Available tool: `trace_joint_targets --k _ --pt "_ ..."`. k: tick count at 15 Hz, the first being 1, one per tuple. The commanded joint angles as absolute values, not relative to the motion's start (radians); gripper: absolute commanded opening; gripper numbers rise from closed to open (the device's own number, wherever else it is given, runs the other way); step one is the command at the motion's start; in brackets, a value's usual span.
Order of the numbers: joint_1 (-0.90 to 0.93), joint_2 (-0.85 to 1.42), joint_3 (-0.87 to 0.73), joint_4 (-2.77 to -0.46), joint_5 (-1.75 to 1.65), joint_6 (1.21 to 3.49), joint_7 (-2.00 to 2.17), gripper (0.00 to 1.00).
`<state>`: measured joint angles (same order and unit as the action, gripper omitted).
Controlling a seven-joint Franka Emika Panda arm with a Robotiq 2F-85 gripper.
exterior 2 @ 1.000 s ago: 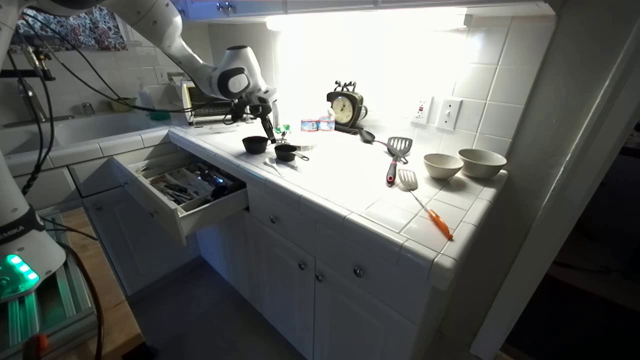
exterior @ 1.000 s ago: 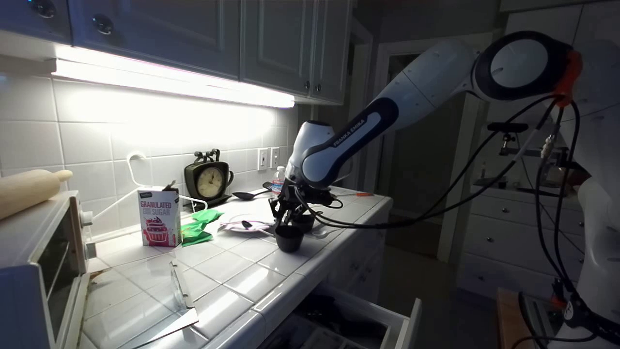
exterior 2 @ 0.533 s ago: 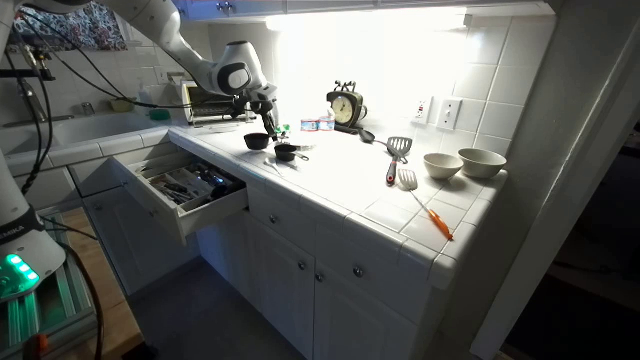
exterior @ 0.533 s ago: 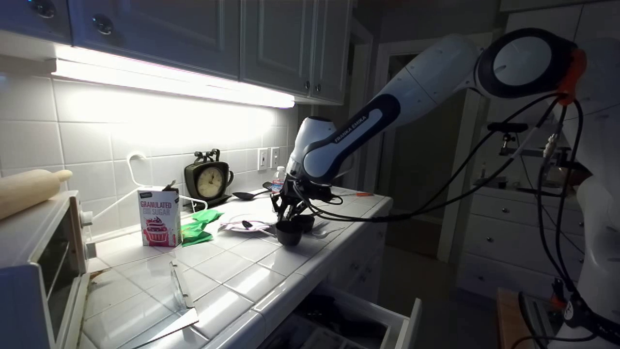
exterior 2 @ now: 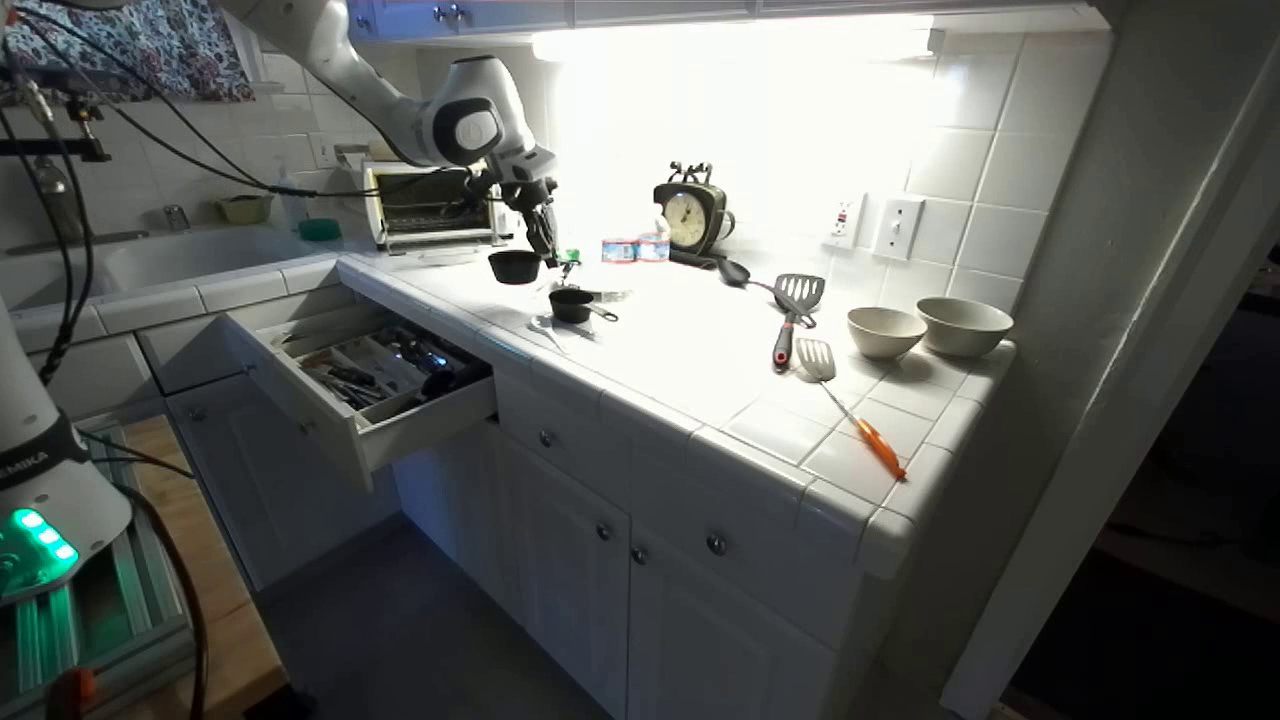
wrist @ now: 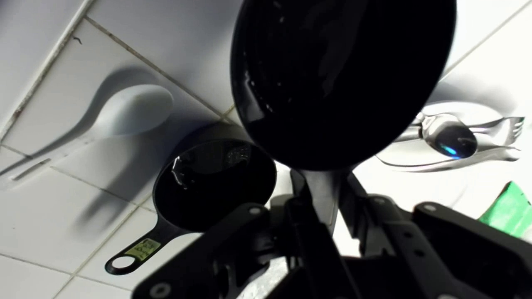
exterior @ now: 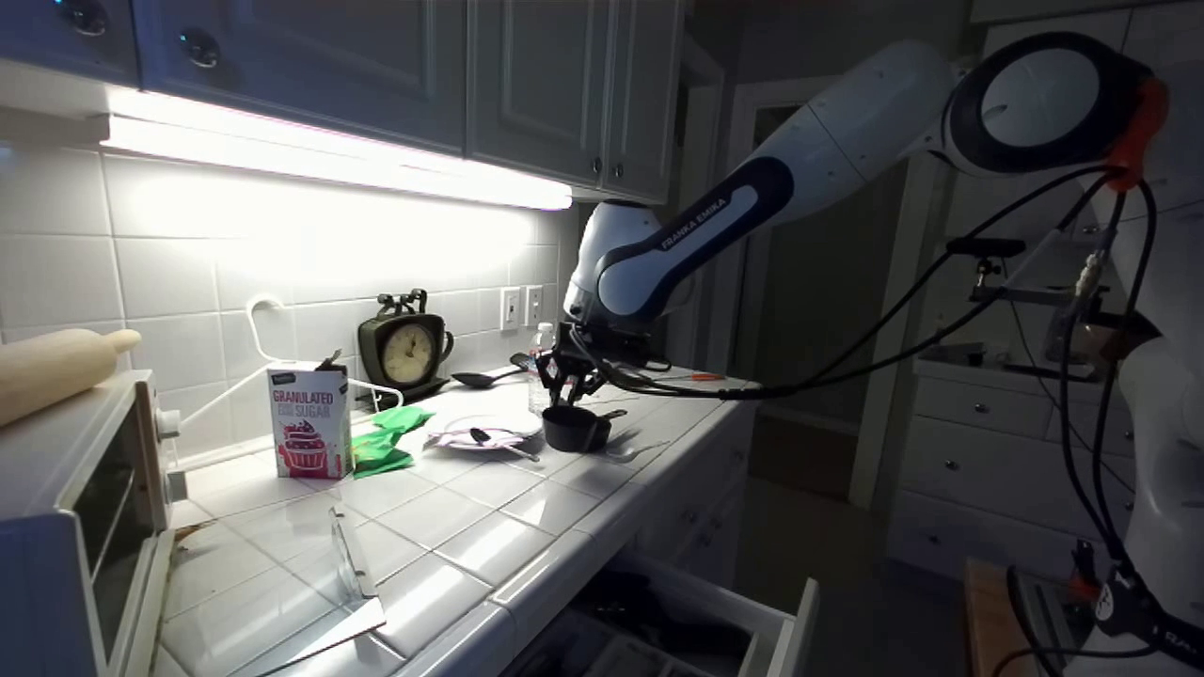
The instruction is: Put the left back pot in the right black pot
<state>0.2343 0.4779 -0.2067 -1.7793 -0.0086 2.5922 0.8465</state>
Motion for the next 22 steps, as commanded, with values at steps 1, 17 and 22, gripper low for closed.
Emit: trace_joint_targets --k 1,17,22 --pt "0.238 0.413 -0.227 -1.823 -0.069 2.564 0.947 0.06" --pt "0.191 0.399 -0.256 -1.829 -0.150 2.487 1.274 0.06" --pt "0.179 0.413 -0.266 -1.819 -0.168 2.487 1.372 0.06"
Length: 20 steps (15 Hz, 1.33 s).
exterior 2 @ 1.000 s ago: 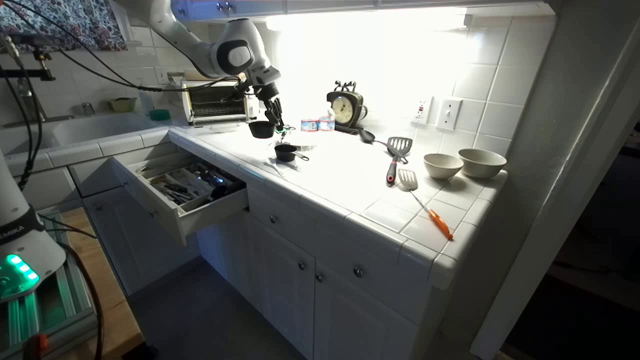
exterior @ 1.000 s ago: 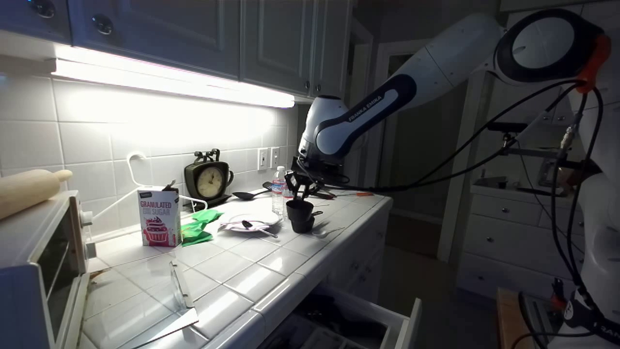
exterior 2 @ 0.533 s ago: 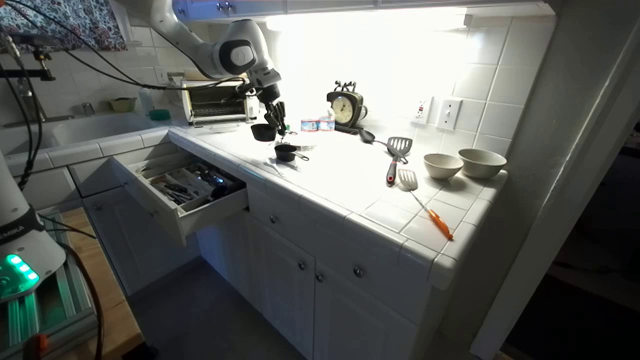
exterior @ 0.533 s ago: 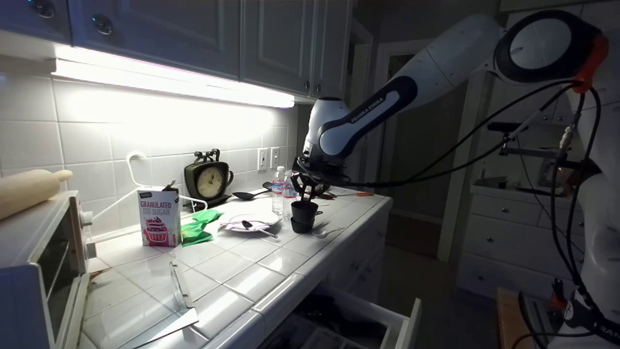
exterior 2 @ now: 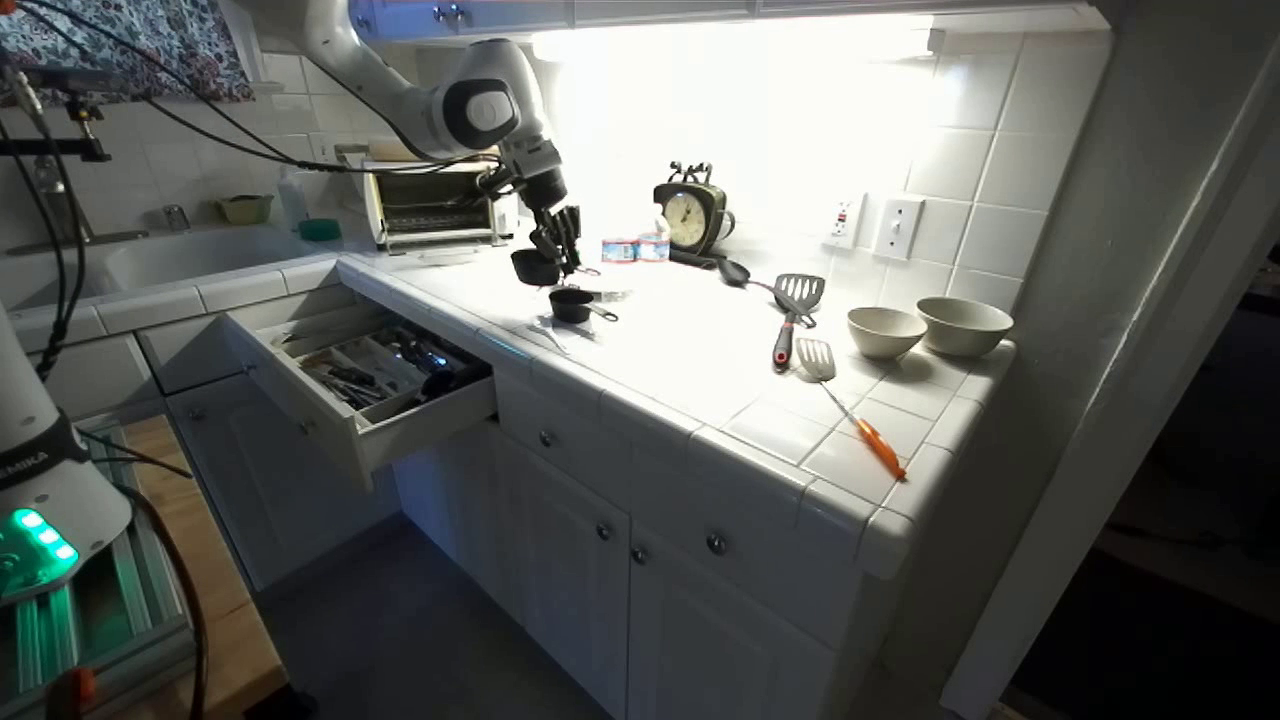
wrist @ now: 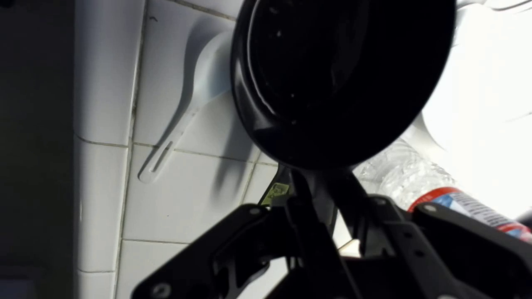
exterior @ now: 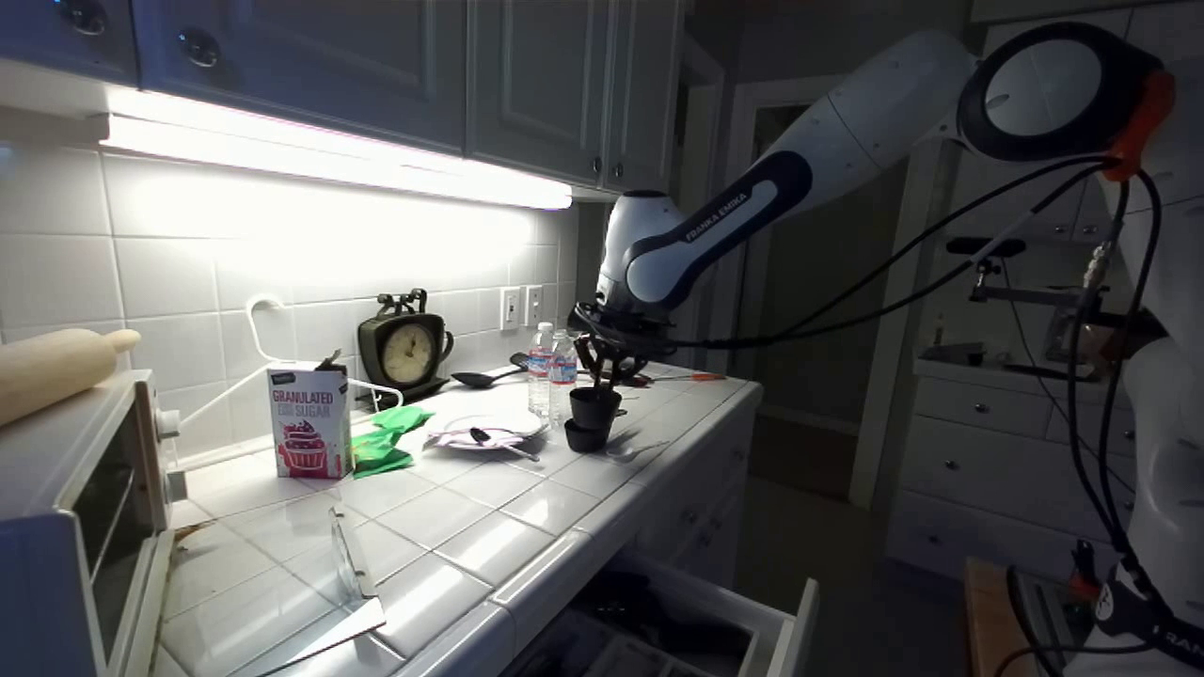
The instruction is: Put the left back pot in the right black pot
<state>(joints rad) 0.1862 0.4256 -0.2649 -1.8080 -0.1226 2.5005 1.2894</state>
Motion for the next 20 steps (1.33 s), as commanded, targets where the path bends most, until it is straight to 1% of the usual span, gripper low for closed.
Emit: trace_joint_targets --k 1,12,20 --pt "0.177 0.416 -0.268 -1.818 -0.173 2.488 1.391 0.06" --pt "0.166 0.464 -0.279 -1.779 -0.213 2.486 1.565 0.06" --pt "0.157 0.491 -0.275 -1.747 -0.204 2.476 1.619 0.06"
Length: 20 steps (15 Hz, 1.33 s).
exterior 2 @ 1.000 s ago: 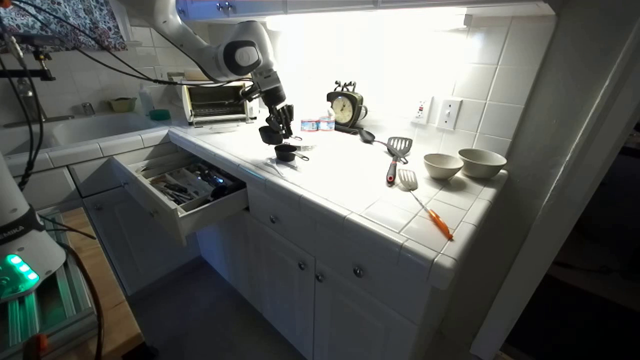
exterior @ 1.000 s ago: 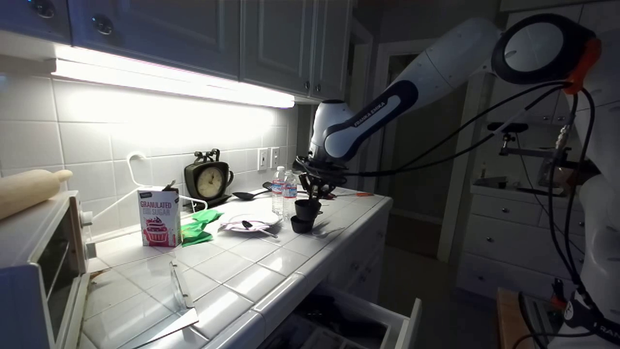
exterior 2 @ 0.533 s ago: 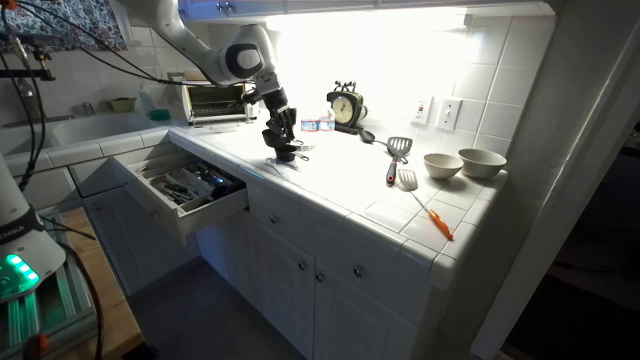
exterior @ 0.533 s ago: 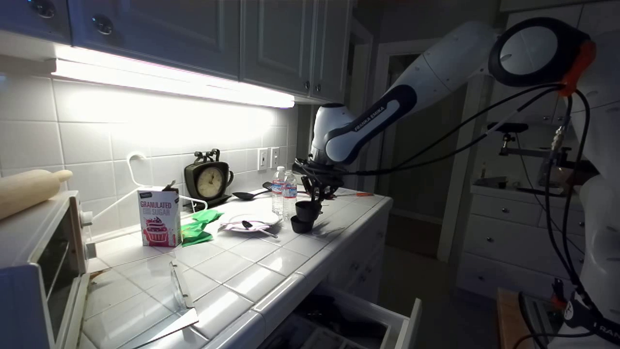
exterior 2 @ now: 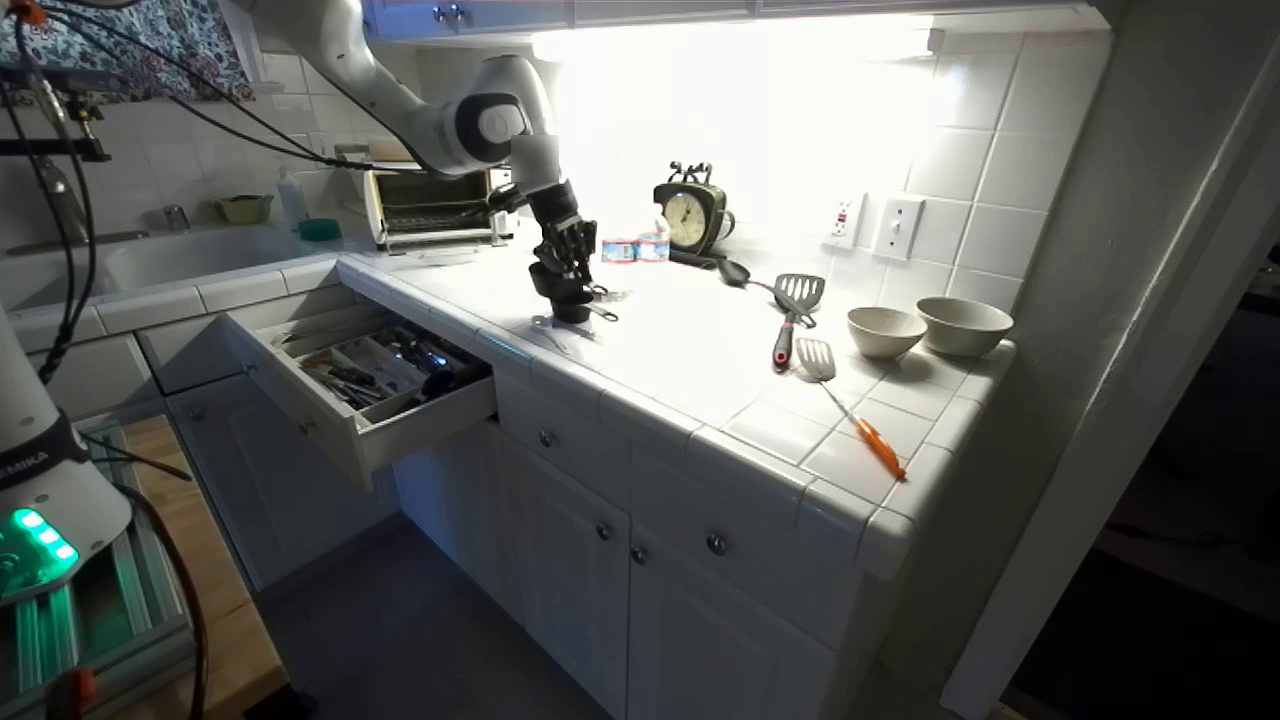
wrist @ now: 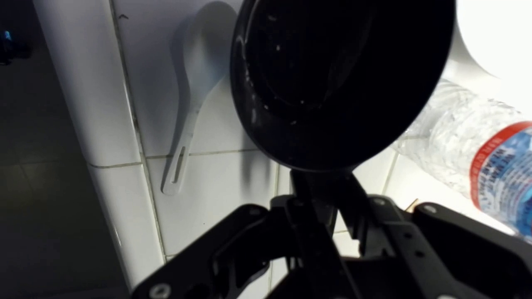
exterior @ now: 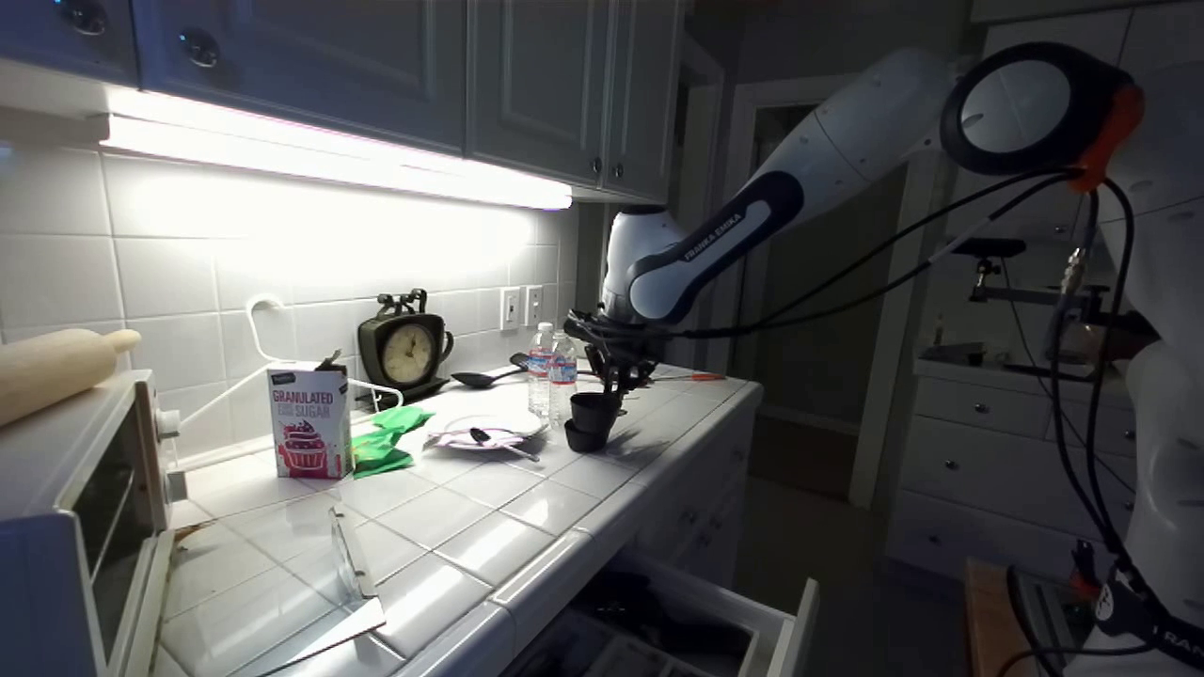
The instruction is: Put the left back pot in the right black pot
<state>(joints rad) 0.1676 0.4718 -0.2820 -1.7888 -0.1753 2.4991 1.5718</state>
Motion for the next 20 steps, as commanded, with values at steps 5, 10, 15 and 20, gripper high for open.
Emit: trace_joint_targets --k 5,10,15,20 --pt "0.153 0.509 -0.278 -1.719 -0.207 2.480 1.629 0.06" --pt "0.154 0.536 -0.283 -1.695 -0.210 2.480 1.645 0.06" --pt "0.155 0.559 -0.290 -1.678 -0.212 2.476 1.654 0.06" --pt "0.156 0.573 -0.297 -1.671 -0.212 2.474 1.655 0.06"
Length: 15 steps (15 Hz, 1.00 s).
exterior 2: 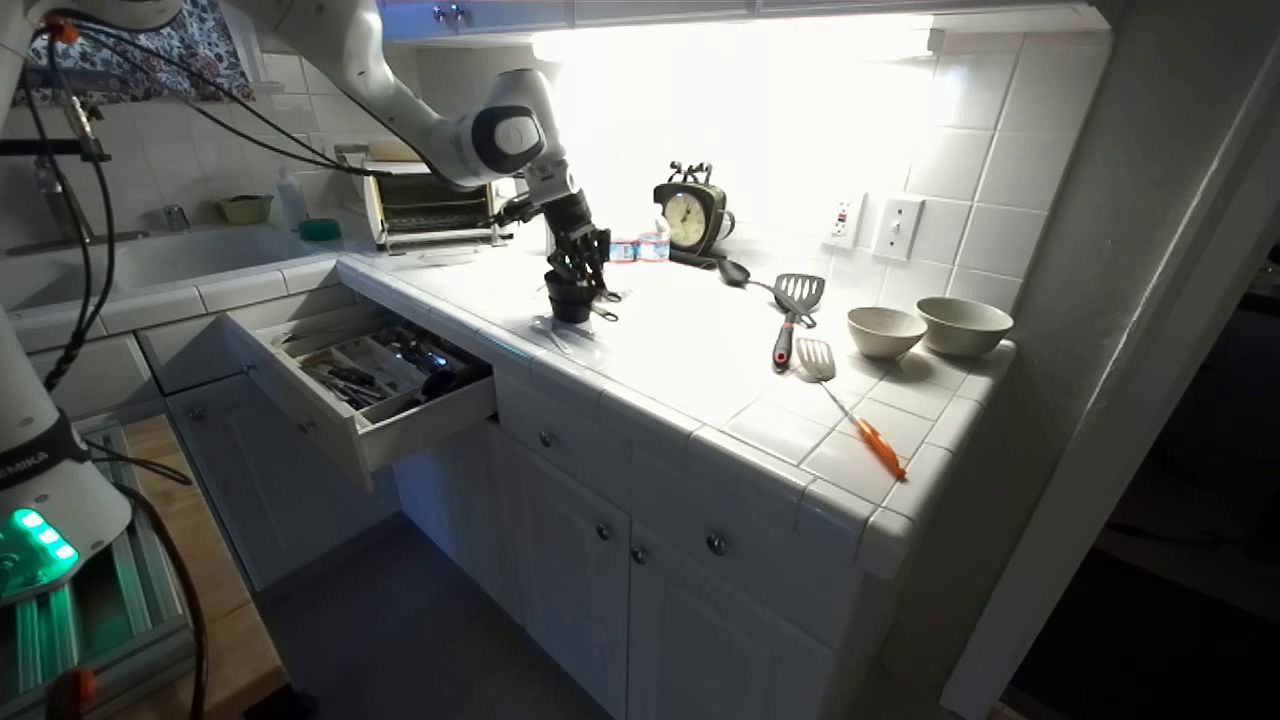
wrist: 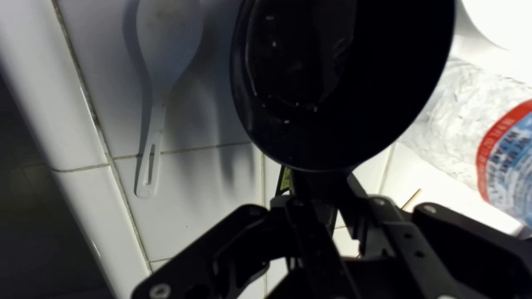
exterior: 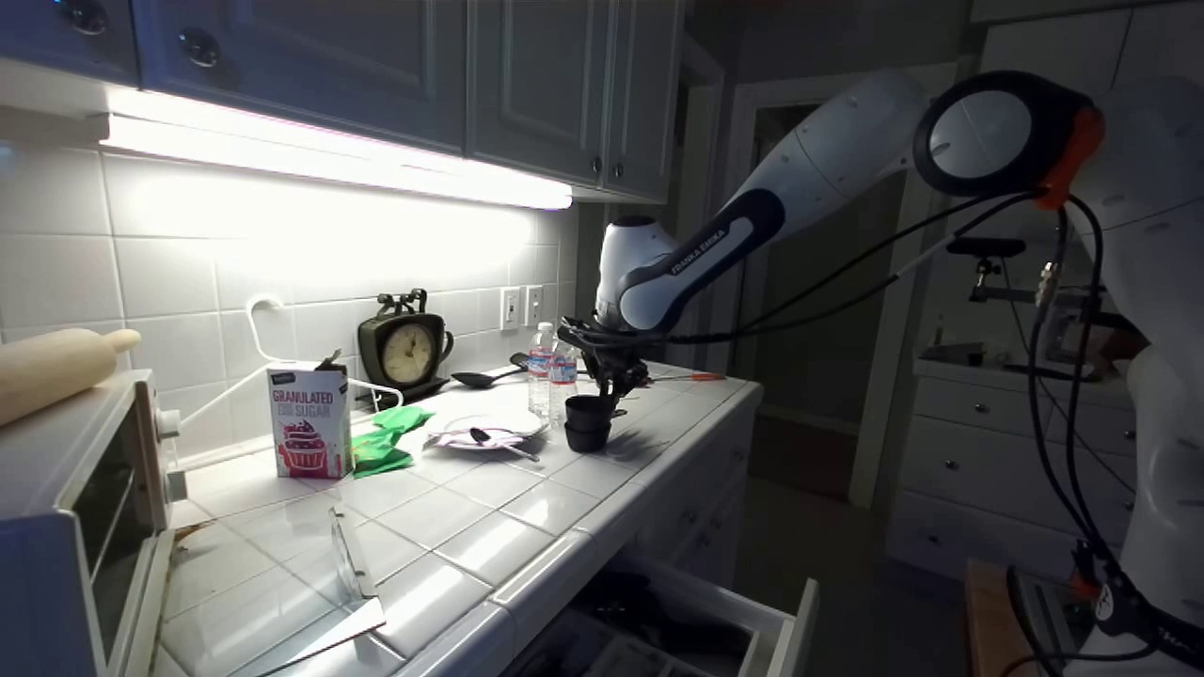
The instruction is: Put the left back pot in the right black pot
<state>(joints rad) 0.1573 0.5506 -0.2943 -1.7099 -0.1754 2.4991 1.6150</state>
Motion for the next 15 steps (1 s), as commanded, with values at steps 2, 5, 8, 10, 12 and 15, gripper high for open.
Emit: trace_joint_targets --k 2,5,8,10,12,15 --pt "0.158 0.575 -0.298 -1.672 -0.213 2.473 1.656 0.06" --pt "0.161 0.583 -0.299 -1.669 -0.215 2.472 1.656 0.06" --pt "0.164 0.591 -0.299 -1.663 -0.215 2.471 1.656 0.06" --pt "0.165 0.595 -0.299 -1.659 -0.215 2.469 1.654 0.06" --pt "0.166 0.597 -0.298 -1.658 -0.215 2.467 1.654 0.06" --pt "0.167 0.600 -0.298 -1.656 -0.215 2.462 1.652 0.06"
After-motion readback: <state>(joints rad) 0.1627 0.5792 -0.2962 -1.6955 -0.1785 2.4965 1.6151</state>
